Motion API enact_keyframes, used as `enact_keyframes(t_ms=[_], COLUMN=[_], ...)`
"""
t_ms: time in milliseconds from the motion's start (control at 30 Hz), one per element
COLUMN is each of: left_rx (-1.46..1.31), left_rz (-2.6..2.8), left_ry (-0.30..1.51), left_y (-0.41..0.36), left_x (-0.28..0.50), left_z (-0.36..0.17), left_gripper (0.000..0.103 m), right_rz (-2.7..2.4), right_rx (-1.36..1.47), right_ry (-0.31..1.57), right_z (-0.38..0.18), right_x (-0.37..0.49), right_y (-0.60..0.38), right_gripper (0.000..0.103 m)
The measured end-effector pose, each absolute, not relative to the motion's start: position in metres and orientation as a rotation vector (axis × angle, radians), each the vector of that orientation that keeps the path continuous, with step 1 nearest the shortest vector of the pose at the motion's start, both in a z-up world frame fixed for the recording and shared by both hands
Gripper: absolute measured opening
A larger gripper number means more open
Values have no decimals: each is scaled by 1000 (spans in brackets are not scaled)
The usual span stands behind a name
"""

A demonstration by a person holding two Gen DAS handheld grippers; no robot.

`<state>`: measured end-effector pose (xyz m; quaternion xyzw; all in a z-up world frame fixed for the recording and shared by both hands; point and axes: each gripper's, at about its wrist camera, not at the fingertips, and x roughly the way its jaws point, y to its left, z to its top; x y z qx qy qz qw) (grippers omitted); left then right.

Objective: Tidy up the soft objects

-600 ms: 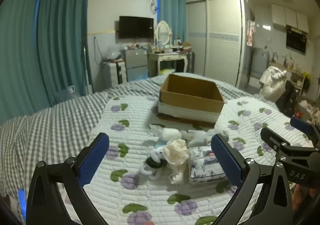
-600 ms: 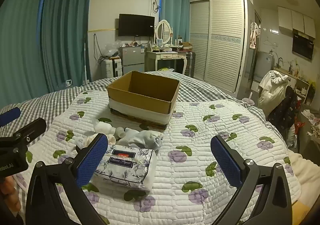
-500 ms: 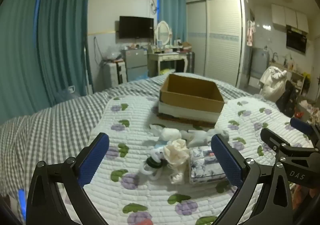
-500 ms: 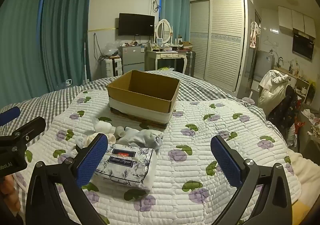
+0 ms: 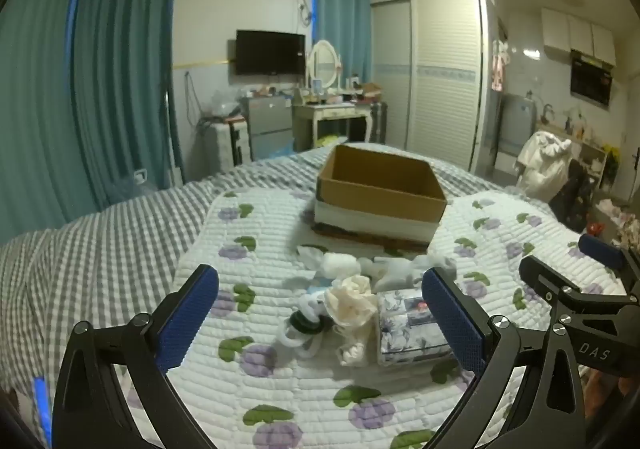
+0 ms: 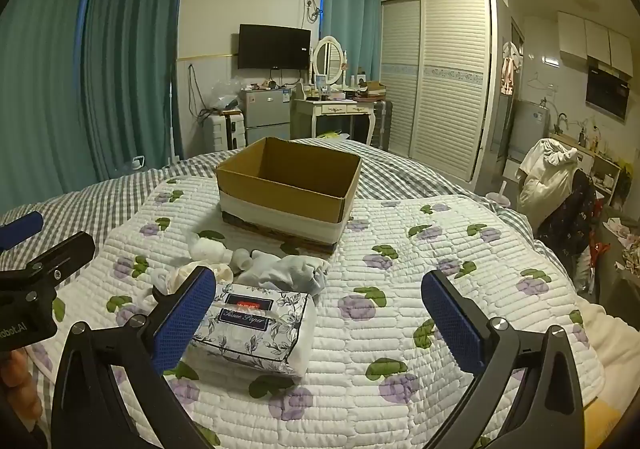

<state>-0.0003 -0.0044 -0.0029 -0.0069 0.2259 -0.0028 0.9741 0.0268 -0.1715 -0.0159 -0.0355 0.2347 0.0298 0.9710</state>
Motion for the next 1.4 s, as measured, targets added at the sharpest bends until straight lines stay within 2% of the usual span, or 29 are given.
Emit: enact_keyframes(t_ms=[1400], left_rx=[-15], left_rz=[-3], left_ry=[477], left_y=[-2], left_x=[0], left_z=[-14], left_gripper=[103], right_rz=[71], right_rx=[-67], right_ry=[508], right_z=[-23], right_x=[32], right_y=[-170], right_gripper=[103])
